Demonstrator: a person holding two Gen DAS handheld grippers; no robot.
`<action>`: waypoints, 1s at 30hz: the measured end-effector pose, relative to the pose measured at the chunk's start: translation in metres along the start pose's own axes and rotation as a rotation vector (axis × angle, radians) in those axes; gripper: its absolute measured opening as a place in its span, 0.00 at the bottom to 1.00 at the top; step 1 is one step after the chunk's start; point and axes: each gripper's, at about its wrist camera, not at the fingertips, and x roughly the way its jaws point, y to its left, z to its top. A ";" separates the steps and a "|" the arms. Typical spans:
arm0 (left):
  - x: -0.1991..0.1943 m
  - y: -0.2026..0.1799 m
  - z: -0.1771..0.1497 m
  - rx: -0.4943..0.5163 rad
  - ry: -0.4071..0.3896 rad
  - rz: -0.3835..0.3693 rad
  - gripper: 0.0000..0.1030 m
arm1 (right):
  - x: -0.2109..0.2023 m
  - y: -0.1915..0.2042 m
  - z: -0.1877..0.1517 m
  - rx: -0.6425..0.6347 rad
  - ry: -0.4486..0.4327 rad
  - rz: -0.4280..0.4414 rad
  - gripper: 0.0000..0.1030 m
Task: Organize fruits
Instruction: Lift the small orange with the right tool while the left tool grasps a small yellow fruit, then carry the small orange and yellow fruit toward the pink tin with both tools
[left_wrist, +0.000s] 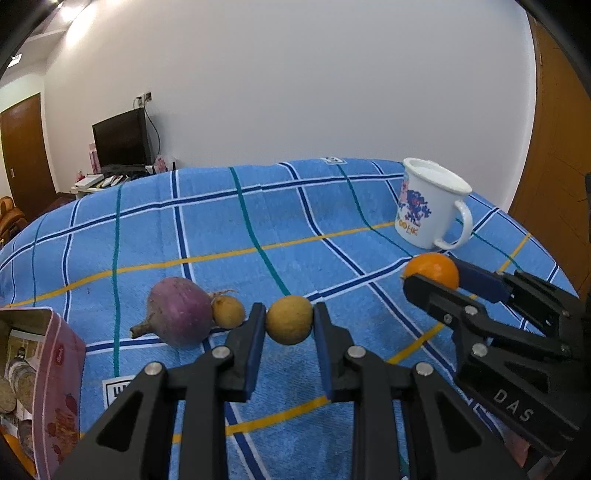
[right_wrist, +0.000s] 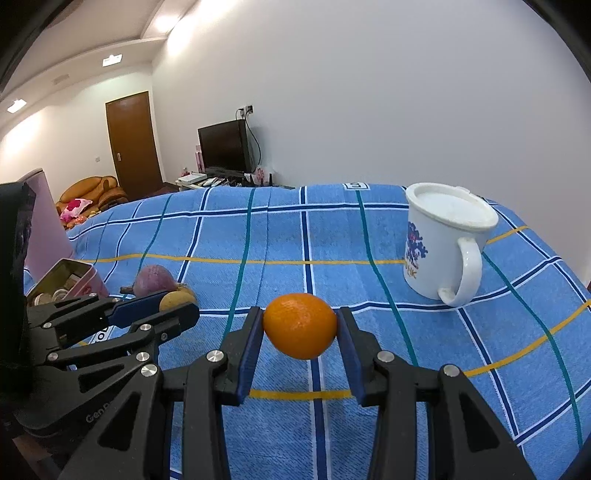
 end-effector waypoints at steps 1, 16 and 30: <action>-0.001 0.000 0.000 0.000 -0.005 0.000 0.27 | -0.001 0.000 0.000 -0.001 -0.005 0.001 0.41; -0.021 -0.007 -0.006 0.045 -0.086 0.032 0.27 | -0.015 0.003 0.000 -0.015 -0.082 0.014 0.41; -0.035 -0.009 -0.010 0.046 -0.153 0.050 0.27 | -0.024 0.007 -0.003 -0.032 -0.131 0.010 0.41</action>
